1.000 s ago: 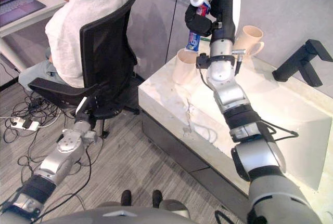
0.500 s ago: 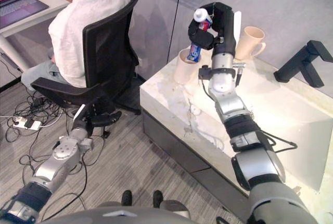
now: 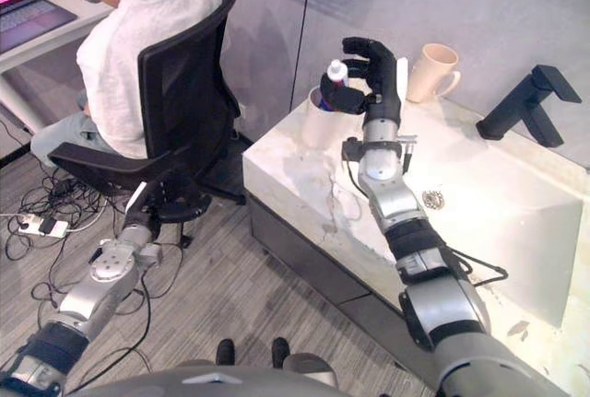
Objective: Organize the bathroom.
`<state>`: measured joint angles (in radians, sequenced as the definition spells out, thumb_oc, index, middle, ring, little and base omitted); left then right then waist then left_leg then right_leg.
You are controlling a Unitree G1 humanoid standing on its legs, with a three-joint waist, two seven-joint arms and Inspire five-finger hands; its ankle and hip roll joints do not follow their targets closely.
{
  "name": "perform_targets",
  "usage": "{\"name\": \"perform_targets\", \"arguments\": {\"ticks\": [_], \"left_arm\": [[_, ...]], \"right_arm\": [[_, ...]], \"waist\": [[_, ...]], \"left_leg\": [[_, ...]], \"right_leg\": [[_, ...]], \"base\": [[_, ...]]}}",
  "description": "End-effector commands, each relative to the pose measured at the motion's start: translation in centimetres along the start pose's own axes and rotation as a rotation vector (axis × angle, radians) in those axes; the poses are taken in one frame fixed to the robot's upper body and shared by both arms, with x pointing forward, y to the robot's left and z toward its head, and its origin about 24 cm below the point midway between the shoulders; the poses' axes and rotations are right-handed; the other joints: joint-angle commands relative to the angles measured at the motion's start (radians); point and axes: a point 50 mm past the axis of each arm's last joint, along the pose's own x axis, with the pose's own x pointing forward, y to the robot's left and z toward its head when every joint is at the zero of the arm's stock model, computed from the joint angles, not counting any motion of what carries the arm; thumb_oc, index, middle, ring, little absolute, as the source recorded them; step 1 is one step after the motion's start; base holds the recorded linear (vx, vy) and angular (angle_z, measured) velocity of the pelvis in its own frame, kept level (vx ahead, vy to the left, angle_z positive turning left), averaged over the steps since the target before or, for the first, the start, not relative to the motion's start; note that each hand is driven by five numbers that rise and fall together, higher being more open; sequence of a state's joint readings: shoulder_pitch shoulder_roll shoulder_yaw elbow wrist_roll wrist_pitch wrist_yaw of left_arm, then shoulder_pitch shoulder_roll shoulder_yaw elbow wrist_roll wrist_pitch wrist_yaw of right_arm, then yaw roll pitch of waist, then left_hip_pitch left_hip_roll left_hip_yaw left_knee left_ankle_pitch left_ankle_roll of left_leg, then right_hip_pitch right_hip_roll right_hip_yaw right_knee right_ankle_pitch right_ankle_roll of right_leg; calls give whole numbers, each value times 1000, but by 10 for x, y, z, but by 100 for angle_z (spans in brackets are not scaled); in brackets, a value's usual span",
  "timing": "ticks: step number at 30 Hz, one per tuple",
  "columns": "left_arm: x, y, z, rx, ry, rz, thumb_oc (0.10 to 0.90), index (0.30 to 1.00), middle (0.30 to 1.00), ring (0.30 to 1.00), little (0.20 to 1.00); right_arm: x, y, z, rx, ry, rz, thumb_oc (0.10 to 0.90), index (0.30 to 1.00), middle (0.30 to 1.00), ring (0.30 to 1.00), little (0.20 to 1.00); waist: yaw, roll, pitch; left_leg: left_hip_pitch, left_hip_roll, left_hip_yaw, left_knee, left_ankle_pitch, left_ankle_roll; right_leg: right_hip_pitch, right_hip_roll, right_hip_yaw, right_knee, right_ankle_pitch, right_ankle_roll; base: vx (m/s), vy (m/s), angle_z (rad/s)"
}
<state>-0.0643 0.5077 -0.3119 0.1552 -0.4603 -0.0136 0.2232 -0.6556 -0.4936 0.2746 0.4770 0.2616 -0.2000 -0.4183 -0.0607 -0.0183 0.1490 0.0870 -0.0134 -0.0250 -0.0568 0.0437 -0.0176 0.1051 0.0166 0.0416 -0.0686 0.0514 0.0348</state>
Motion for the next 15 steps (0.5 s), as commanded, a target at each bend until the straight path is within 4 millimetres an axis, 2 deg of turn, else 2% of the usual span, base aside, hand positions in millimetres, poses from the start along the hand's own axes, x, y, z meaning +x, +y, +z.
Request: {"name": "perform_targets", "arguments": {"ticks": [1, 15], "left_arm": [[3, -1, 35, 28, -204, 3, 800, 900, 900, 900, 900], [5, -6, 37, -14, -223, 21, 800, 900, 900, 900, 900]], "right_arm": [[21, -13, 44, 96, -178, -89, 800, 900, 900, 900, 900], [14, -12, 46, 104, -181, -99, 800, 900, 900, 900, 900]], "waist": [[-2, 21, -115], [-27, 23, -118]], "left_leg": [[-38, 34, 53, 98, -125, -4], [-30, 29, 61, 86, -125, 5]], "right_leg": [[-101, -34, -36, 217, -182, 67], [-112, -36, -15, 236, -180, 75]], "base": [[-12, 34, -6], [-27, 61, -6]]}}
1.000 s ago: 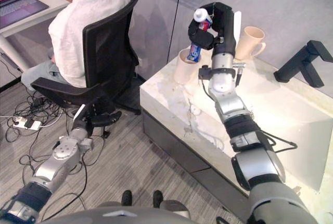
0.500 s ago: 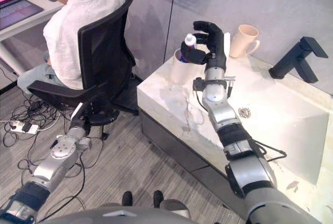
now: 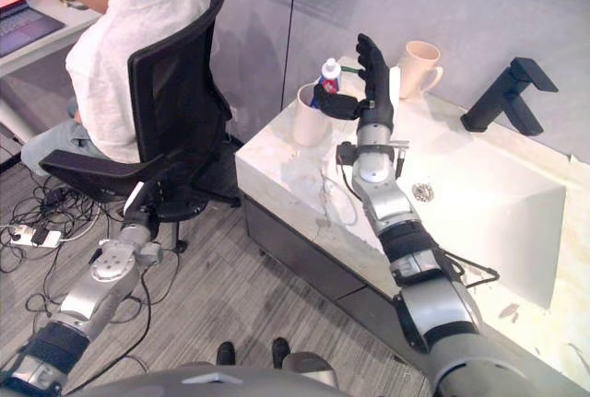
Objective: Organize the bathroom.
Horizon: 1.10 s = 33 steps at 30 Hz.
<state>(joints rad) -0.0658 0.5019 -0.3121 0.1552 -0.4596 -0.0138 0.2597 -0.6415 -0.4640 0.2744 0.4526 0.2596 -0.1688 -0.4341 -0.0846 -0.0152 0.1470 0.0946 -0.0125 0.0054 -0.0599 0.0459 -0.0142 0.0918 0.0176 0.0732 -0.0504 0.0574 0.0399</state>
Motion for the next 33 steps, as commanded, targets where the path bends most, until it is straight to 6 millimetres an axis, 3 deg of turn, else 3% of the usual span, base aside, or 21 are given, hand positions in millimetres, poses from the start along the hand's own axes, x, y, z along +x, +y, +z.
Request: {"name": "perform_targets", "arguments": {"ticks": [1, 8, 16, 21, 23, 25, 26, 27, 30, 33], "left_arm": [[5, -8, 37, -15, -223, -10, 800, 900, 900, 900, 900], [7, -6, 31, -31, -202, 48, 800, 900, 900, 900, 900], [3, 8, 11, -17, -133, 137, 800, 900, 900, 900, 900], [-6, 26, -18, 2, -45, 209, 800, 900, 900, 900, 900], [-8, 29, -21, 17, -49, 225, 800, 900, 900, 900, 900], [-12, 41, -28, 51, -25, 266, 800, 900, 900, 900, 900], [-12, 43, -29, 50, -16, 272, 800, 900, 900, 900, 900], [-15, 50, -37, 53, 17, 291, 800, 900, 900, 900, 900], [-20, 58, -49, 66, 63, 321, 800, 900, 900, 900, 900], [-36, 68, -83, 85, 182, 374, 800, 900, 900, 900, 900]], "right_arm": [[17, -20, 51, 99, -215, -101, 800, 900, 900, 900, 900], [8, -30, 74, 176, -319, -140, 800, 900, 900, 900, 900], [-17, -79, 96, 141, -500, -295, 800, 900, 900, 900, 900], [-39, -143, 108, 9, -627, -481, 800, 900, 900, 900, 900], [-45, -156, 111, -47, -657, -568, 800, 900, 900, 900, 900], [-64, -197, 118, -160, -724, -789, 800, 900, 900, 900, 900], [-67, -204, 119, -184, -732, -825, 800, 900, 900, 900, 900], [-80, -228, 121, -251, -735, -942, 800, 900, 900, 900, 900], [-99, -262, 119, -293, -696, -1064, 800, 900, 900, 900, 900], [-137, -320, 100, -367, -507, -1296, 800, 900, 900, 900, 900]], "waist": [[-5, 20, -116], [-33, 16, -116], [-75, 11, -121], [-116, 8, -133], [-121, 8, -133], [-141, 10, -137], [-144, 9, -136], [-159, 10, -134], [-175, 9, -131], [-201, -2, -132]], "left_leg": [[-35, 28, 32, 87, -127, 3], [-28, 24, 48, 85, -137, 15], [-26, 18, 66, 78, -148, 30], [-30, 12, 89, 70, -151, 33], [-34, 13, 96, 68, -145, 33], [-29, 13, 108, 56, -153, 33], [-34, 15, 113, 58, -145, 31], [-28, 15, 121, 53, -151, 32], [-36, 13, 133, 59, -153, 33], [-54, 7, 148, 77, -159, 31]], "right_leg": [[-99, -38, -45, 219, -185, 71], [-109, -44, -31, 232, -184, 83], [-128, -47, -5, 242, -178, 101], [-137, -52, 18, 210, -149, 117], [-143, -52, 21, 204, -135, 118], [-147, -56, 20, 198, -133, 129], [-153, -55, 21, 199, -123, 130], [-154, -56, 23, 202, -128, 137], [-163, -57, 26, 205, -125, 141], [-176, -54, 32, 205, -123, 143]], "base": [[-29, 89, -11], [-38, 117, -9], [-34, 102, -13], [-29, 109, -18], [-28, 93, -17], [-2, 81, -18], [27, 83, -13], [-40, 42, -7], [1, 56, -18], [0, 37, -23]]}}
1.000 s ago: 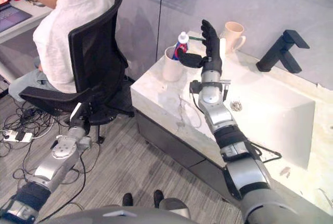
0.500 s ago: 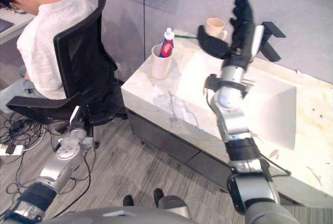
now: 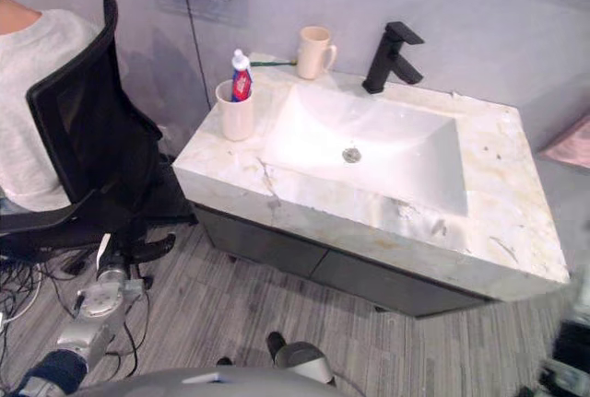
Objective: Organize the bathroom.
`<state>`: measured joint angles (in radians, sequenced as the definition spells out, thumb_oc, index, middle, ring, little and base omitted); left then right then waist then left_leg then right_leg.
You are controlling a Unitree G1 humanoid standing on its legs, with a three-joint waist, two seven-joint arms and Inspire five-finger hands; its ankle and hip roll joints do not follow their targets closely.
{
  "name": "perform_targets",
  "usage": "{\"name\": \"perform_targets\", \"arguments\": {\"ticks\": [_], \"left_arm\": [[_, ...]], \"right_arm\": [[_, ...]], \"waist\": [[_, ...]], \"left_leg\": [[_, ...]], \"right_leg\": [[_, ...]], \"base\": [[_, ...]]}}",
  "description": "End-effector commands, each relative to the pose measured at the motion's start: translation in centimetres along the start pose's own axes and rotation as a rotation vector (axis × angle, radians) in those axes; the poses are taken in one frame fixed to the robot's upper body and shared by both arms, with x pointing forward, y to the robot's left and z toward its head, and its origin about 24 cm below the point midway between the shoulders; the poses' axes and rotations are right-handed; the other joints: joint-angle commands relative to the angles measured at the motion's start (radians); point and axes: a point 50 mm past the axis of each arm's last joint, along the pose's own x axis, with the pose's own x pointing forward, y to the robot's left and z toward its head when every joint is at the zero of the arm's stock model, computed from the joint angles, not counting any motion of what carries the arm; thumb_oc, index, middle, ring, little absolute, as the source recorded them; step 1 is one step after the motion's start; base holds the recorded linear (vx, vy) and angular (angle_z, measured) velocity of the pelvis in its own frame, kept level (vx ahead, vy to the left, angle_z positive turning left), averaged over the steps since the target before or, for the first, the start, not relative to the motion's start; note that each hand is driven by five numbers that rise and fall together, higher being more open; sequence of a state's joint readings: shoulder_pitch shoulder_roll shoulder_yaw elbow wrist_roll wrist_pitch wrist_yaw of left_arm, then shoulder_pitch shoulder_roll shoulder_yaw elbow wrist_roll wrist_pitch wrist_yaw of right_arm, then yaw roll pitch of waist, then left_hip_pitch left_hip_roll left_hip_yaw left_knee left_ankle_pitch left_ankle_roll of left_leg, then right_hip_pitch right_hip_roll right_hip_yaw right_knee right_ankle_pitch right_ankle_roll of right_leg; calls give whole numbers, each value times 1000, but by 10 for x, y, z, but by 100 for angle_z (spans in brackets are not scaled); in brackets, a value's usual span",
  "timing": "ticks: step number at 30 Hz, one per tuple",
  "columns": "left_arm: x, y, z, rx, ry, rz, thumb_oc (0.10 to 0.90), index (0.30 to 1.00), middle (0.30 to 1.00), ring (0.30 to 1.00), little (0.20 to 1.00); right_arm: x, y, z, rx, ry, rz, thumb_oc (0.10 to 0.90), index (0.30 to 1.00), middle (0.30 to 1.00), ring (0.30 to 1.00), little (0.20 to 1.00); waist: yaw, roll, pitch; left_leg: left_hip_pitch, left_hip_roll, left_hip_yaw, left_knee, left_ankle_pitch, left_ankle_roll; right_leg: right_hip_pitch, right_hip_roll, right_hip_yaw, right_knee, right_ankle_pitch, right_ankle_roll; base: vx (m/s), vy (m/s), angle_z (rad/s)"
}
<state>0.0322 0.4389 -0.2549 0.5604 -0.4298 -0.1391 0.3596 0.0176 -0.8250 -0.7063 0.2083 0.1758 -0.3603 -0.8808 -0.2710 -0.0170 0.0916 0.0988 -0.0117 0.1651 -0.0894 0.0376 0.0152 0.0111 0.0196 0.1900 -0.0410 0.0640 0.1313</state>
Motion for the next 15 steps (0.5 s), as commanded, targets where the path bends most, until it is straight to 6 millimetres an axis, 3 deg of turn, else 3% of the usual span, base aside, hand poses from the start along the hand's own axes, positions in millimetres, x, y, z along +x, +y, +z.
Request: {"name": "perform_targets", "arguments": {"ticks": [1, 4, 6, 7, 8, 9, 10, 11, 12, 13, 14, 15], "left_arm": [[3, 24, 6, 16, -104, 74, 800, 900, 900, 900, 900], [0, 26, -15, -39, -22, 98, 800, 900, 900, 900, 900], [-7, 33, -44, -79, 76, 134, 800, 900, 900, 900, 900], [-7, 34, -47, -77, 92, 138, 800, 900, 900, 900, 900], [-15, 40, -64, -85, 153, 172, 800, 900, 900, 900, 900], [-16, 42, -67, -89, 159, 181, 800, 900, 900, 900, 900], [-25, 48, -80, -108, 205, 251, 800, 900, 900, 900, 900], [-27, 50, -83, -120, 215, 279, 800, 900, 900, 900, 900], [-33, 55, -92, -153, 254, 343, 800, 900, 900, 900, 900], [-35, 56, -94, -156, 258, 351, 800, 900, 900, 900, 900], [-38, 58, -97, -148, 268, 374, 800, 900, 900, 900, 900], [-40, 57, -101, -118, 290, 374, 800, 900, 900, 900, 900]], "right_arm": [[37, -29, 6, 12, -48, -155, 800, 900, 900, 900, 900], [37, -58, -25, -139, 70, -173, 800, 900, 900, 900, 900], [20, -89, -60, -287, 235, -219, 800, 900, 900, 900, 900], [17, -93, -65, -298, 277, -234, 800, 900, 900, 900, 900], [-17, -122, -96, -304, 466, -293, 800, 900, 900, 900, 900], [-25, -126, -100, -318, 492, -286, 800, 900, 900, 900, 900], [-64, -137, -123, -421, 645, -210, 800, 900, 900, 900, 900], [-75, -137, -129, -404, 695, -185, 800, 900, 900, 900, 900], [-110, -139, -145, -421, 849, -112, 800, 900, 900, 900, 900], [-120, -142, -147, -437, 867, -95, 800, 900, 900, 900, 900], [-150, -146, -155, -487, 965, -15, 800, 900, 900, 900, 900], [-209, -150, -159, -532, 1134, 103, 800, 900, 900, 900, 900]], "waist": [[-20, -3, -77], [-26, -9, -72], [-37, -14, -71], [-39, -15, -70], [-37, -17, -64], [-36, -18, -63], [-22, -26, -50], [-15, -28, -46], [13, -30, -30], [21, -30, -29], [38, -30, -22], [50, -28, -13]], "left_leg": [[-61, 5, -9, 109, -151, 0], [-70, 1, -5, 115, -151, -1], [-79, -2, 3, 119, -146, 0], [-81, -2, 5, 120, -145, 0], [-85, 4, 15, 118, -135, -5], [-85, 4, 20, 118, -134, -7], [-74, 10, 57, 116, -131, -13], [-71, 12, 73, 115, -129, -16], [-59, 21, 129, 116, -125, -26], [-62, 24, 141, 118, -122, -27], [-56, 27, 166, 120, -123, -26], [-44, 20, 163, 108, -122, -16]], "right_leg": [[-98, -54, -83, 196, -129, 52], [-102, -52, -77, 196, -127, 48], [-106, -46, -63, 195, -126, 45], [-107, -45, -60, 195, -126, 45], [-114, -44, -88, 204, -128, 40], [-115, -44, -97, 203, -128, 40], [-106, -52, -163, 196, -132, 41], [-103, -57, -190, 189, -130, 42], [-93, -71, -278, 171, -124, 43], [-94, -73, -291, 166, -118, 42], [-89, -79, -318, 158, -116, 42], [-70, -76, -314, 136, -112, 39]], "base": [[-20, 14, -45], [-21, 3, -49], [-32, -14, -15], [-39, -25, -15], [-30, -24, -20], [-64, -42, -21], [-55, -31, -21], [-87, -58, -43], [-68, -53, -96], [-76, -84, -148], [-37, -106, -204], [-27, -137, -218]]}}
